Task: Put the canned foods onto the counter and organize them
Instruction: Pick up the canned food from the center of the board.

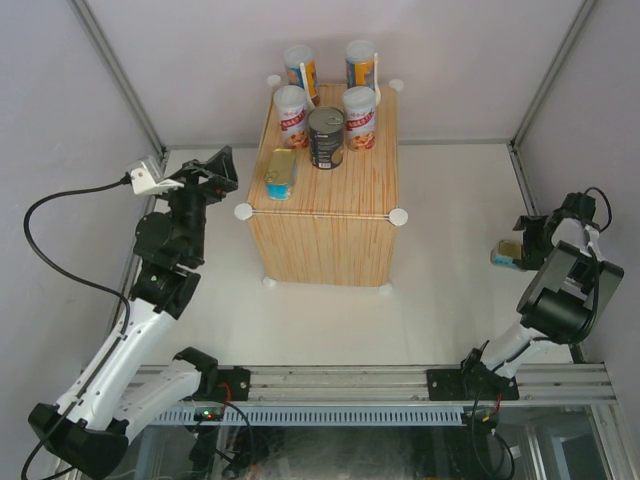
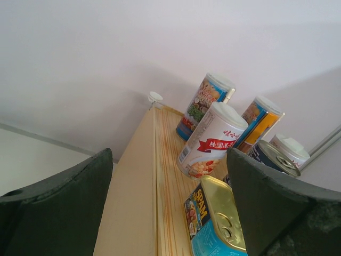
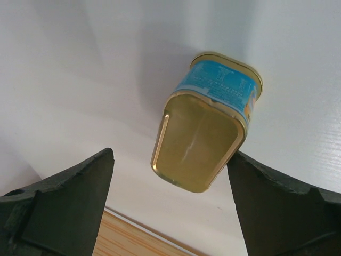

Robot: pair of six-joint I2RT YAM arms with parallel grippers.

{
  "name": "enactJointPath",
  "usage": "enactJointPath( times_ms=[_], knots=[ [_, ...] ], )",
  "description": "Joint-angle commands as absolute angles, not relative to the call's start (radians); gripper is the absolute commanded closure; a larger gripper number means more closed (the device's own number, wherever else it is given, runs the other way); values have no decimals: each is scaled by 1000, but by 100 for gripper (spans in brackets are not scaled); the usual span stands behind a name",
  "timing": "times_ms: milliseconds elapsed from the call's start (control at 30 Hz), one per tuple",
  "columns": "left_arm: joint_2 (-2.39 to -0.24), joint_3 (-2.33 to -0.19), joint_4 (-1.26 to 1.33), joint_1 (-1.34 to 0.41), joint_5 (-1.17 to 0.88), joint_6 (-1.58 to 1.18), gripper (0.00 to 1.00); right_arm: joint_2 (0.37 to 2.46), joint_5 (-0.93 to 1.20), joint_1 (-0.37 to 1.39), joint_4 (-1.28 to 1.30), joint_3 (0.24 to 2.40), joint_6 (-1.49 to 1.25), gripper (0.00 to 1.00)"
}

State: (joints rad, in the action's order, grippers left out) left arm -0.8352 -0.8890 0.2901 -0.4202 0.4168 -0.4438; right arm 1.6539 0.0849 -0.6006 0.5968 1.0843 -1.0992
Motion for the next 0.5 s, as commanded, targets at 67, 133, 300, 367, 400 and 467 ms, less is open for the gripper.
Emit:
enactJointPath(
  times_ms=[67,133,300,367,400,467],
  knots=[
    [-846,-900,341,-412,426,-460,9,1721,106,-602,599,1117,-1126,14],
    [-850,-903,341,-413,429,-459,9,1742,117,-599,605,1117,-1128,14],
    [-867,-916,339,-412,429,-451,9,1780,118,-591,602,1128,-1142,14],
    [-871,-919,338,-412,434,-443,9,1797,113,-588,608,1143,-1143,14],
    [-873,-919,338,-412,436,-442,9,1803,106,-585,616,1151,-1143,15],
    [-879,-921,331,-411,437,-442,9,1814,105,-582,613,1156,-1145,17]
  ],
)
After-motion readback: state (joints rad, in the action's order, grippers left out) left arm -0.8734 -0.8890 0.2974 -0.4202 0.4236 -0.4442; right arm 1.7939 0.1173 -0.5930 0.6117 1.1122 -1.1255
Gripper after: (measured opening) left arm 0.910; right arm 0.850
